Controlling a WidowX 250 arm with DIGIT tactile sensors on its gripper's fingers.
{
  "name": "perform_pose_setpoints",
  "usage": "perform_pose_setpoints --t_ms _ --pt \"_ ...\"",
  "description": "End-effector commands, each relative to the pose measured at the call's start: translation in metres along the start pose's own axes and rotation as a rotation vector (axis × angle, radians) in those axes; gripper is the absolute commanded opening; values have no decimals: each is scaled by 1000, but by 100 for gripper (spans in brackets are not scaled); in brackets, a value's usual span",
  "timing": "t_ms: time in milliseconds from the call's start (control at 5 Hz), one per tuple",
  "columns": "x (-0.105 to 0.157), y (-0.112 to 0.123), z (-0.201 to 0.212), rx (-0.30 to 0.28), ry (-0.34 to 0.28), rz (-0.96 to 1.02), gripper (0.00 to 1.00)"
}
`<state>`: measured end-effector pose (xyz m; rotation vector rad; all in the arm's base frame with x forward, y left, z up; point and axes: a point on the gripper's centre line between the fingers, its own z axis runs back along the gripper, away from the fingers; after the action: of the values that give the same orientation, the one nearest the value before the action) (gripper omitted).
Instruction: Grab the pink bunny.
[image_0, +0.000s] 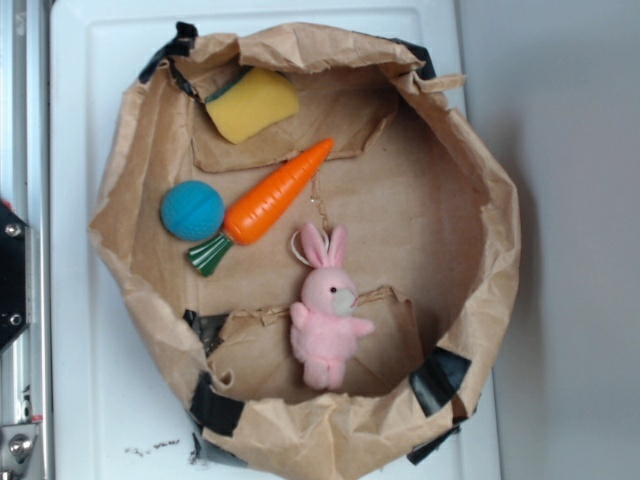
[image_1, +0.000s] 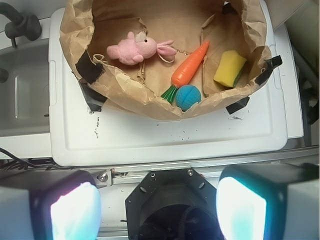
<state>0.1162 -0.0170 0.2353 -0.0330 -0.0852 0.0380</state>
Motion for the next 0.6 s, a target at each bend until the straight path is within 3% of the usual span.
perform_pose_setpoints --t_ms 0,200,400 --pt "0 0 0 0 0 0 100" --pt "42 -18 -16 -47 -1 102 100" --pt "85 -21 -38 -67 -65 195 100"
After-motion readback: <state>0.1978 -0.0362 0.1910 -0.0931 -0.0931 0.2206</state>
